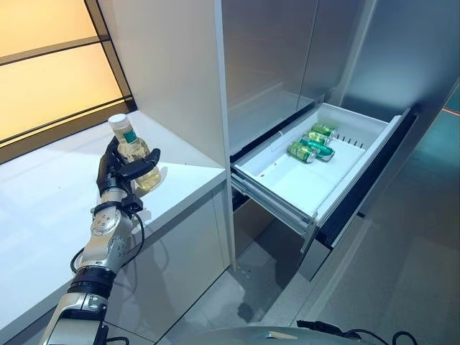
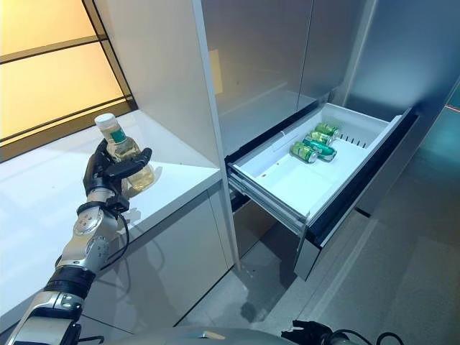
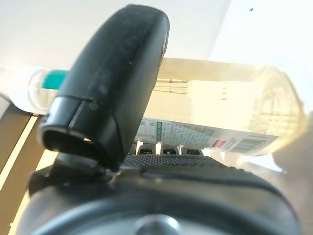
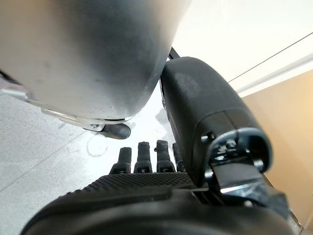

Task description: Put drinks into fridge and close the fridge

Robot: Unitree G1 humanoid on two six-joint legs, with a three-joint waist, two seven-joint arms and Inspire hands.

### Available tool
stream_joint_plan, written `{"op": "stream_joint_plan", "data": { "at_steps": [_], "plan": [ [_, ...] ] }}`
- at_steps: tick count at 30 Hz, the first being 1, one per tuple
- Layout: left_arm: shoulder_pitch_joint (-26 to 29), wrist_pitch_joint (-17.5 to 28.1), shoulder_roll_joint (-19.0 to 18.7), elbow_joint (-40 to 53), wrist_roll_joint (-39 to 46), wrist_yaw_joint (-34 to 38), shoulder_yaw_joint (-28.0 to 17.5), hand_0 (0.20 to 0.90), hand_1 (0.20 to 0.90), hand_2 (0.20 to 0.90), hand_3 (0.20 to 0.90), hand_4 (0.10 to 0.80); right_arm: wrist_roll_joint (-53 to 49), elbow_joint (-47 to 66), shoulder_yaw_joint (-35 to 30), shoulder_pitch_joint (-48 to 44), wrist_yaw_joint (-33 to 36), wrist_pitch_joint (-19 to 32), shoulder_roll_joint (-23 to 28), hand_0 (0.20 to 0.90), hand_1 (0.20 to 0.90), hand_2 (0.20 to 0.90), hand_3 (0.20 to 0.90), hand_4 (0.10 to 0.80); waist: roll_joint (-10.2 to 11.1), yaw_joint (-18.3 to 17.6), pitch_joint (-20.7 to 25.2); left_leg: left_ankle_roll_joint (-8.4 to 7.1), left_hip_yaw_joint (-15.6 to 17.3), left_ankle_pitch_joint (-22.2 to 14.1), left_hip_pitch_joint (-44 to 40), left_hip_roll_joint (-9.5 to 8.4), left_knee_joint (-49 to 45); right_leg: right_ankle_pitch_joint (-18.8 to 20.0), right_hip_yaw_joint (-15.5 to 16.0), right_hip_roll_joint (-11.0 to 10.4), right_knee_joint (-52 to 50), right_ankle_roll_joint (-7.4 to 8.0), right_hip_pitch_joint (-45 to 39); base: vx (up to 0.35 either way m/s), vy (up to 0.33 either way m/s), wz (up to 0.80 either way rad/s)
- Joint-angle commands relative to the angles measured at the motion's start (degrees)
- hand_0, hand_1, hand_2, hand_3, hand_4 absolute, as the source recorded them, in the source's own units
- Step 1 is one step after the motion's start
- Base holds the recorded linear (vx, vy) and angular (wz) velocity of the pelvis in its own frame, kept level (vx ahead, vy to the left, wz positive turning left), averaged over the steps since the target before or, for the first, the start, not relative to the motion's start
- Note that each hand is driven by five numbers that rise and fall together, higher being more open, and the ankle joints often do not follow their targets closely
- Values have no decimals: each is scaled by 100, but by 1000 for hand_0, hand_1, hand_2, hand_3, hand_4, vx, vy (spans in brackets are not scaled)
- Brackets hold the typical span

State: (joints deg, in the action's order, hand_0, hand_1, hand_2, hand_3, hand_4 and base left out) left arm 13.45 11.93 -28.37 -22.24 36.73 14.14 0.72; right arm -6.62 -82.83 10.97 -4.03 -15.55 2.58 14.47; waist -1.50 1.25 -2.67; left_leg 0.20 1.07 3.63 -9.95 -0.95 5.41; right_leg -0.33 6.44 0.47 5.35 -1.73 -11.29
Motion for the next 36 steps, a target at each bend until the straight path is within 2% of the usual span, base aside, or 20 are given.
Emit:
{"op": "stream_joint_plan", "data": {
  "at_steps": [1,22,36],
  "plan": [
    [950,922,-226,255,-400,170,-270,900,900,900,900,800,250,-497,275,42,-108,-115,71,900,900,900,900,800,-143,-83,81,112,251,-731,-183,-131,-41,-362,12,-113,-379,429,99,0,0,0],
    [1020,913,-368,567,-484,107,-220,900,900,900,900,800,262,-515,311,9,-139,-108,87,900,900,900,900,800,-157,-69,103,100,229,-724,-171,-131,-41,-374,8,-112,-387,421,100,0,0,0],
    [1098,1191,-378,993,-425,124,-241,900,900,900,900,800,310,-571,330,-5,-148,-82,82,900,900,900,900,800,-149,-58,101,102,211,-720,-166,-131,-41,-366,10,-108,-394,418,110,0,0,0]
  ]
}}
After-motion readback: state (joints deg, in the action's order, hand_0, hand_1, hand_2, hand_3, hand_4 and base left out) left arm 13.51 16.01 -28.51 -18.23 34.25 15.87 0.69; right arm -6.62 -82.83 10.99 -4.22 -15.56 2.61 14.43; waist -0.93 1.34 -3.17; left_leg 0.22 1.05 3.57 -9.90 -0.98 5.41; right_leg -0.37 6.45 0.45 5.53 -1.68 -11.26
